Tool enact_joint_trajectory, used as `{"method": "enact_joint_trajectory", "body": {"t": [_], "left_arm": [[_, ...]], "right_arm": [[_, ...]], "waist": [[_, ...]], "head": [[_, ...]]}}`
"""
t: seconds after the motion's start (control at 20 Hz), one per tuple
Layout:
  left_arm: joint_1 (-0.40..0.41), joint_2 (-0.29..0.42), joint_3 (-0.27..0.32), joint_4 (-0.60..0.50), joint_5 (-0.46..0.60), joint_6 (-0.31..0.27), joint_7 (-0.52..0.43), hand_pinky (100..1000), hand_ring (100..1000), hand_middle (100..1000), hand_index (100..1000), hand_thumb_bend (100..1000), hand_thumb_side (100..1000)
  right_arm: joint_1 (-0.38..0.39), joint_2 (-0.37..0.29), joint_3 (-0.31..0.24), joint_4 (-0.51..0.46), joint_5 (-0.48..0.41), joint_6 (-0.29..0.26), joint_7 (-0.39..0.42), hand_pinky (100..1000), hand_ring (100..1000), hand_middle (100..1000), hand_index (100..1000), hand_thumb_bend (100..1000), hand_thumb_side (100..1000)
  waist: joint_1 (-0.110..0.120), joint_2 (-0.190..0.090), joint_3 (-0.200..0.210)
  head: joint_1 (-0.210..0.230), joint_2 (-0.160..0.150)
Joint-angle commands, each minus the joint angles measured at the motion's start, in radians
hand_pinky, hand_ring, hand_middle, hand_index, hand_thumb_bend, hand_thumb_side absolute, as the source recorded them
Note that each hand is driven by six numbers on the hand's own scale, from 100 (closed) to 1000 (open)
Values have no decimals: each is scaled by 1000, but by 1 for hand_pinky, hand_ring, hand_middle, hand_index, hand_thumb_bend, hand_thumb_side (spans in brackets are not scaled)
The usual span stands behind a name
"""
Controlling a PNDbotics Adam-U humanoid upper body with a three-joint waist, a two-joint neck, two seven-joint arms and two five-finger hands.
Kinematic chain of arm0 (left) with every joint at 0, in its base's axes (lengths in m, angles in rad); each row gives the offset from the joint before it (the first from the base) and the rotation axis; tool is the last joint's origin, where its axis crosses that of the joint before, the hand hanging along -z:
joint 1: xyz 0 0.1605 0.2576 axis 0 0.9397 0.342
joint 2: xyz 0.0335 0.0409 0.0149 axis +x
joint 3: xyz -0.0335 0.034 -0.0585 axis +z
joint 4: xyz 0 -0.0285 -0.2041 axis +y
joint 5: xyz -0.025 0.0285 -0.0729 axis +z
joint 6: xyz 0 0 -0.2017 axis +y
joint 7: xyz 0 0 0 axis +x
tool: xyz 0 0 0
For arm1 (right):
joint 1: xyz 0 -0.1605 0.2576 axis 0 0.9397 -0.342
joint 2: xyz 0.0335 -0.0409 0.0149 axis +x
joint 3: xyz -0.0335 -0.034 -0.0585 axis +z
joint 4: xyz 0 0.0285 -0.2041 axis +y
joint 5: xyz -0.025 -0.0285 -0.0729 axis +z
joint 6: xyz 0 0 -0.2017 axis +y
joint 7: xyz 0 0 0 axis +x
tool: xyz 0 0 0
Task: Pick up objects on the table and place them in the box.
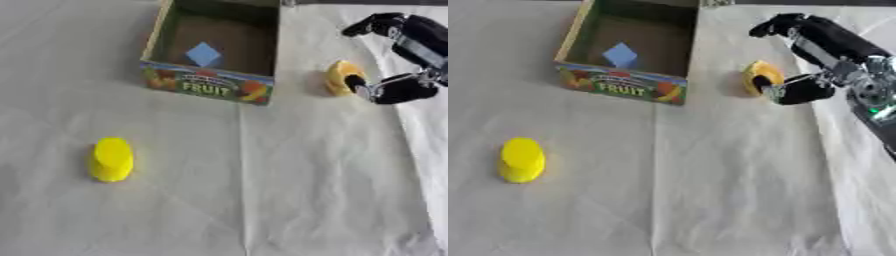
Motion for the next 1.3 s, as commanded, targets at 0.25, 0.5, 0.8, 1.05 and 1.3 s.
{"method": "enact_joint_trajectory", "body": {"t": [0.25,0.5,0.8,1.05,1.3], "left_arm": [[-7,17,2,-15,6,1,-6,774,783,750,825,157,530],[-7,17,1,-15,8,2,-7,775,783,750,825,155,530],[-8,15,-1,-15,10,2,-8,775,783,750,825,151,535],[-10,13,-3,-15,12,3,-10,775,783,750,824,148,539],[-10,9,-4,-15,15,4,-11,775,782,750,824,145,541]], "right_arm": [[-6,-43,-7,2,12,28,2,908,901,830,898,388,100],[-9,-45,3,47,116,-3,29,924,919,855,918,471,100],[-27,-34,18,139,172,-23,28,918,916,860,916,521,100],[-58,-14,29,226,153,-29,10,911,907,858,916,466,100],[-103,8,42,298,143,-31,-12,909,904,858,917,425,100]], "waist": [[0,-17,2],[-1,-17,4],[0,-12,6],[4,-6,10],[8,-1,14]], "head": [[-1,-12],[-1,-14],[-6,-17],[-8,-22],[-11,-28]]}}
